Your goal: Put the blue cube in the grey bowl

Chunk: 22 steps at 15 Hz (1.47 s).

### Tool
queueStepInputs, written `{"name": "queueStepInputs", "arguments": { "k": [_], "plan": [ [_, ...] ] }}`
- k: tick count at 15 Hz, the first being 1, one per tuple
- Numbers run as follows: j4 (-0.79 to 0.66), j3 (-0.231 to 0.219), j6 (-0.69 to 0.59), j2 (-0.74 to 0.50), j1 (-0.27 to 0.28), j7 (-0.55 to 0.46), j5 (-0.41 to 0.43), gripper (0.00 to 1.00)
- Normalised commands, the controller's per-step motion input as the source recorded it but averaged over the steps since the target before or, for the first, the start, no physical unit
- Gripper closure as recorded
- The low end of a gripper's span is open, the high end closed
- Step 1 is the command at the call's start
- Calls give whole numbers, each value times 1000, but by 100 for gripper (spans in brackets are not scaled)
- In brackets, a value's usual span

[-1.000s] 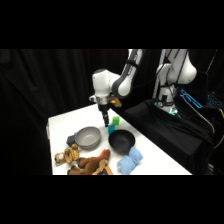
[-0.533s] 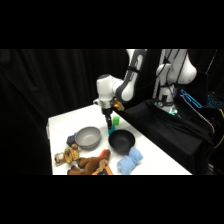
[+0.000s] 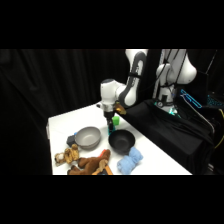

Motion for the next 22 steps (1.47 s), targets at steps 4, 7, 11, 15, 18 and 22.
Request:
{"name": "queueStepInputs", "arguments": {
  "k": [4, 7, 11, 15, 18, 22],
  "plan": [
    [45, 77, 272, 147, -66, -59, 85, 0],
    [55, 50, 221, 124, -72, -40, 53, 0],
    [34, 35, 161, 52, -61, -33, 31, 0],
    [-16, 10, 137, -27, -48, -36, 8, 43],
    [-58, -16, 75, -98, -34, -36, -17, 64],
    [-162, -85, -77, -309, 28, -12, -72, 66]
  ]
}}
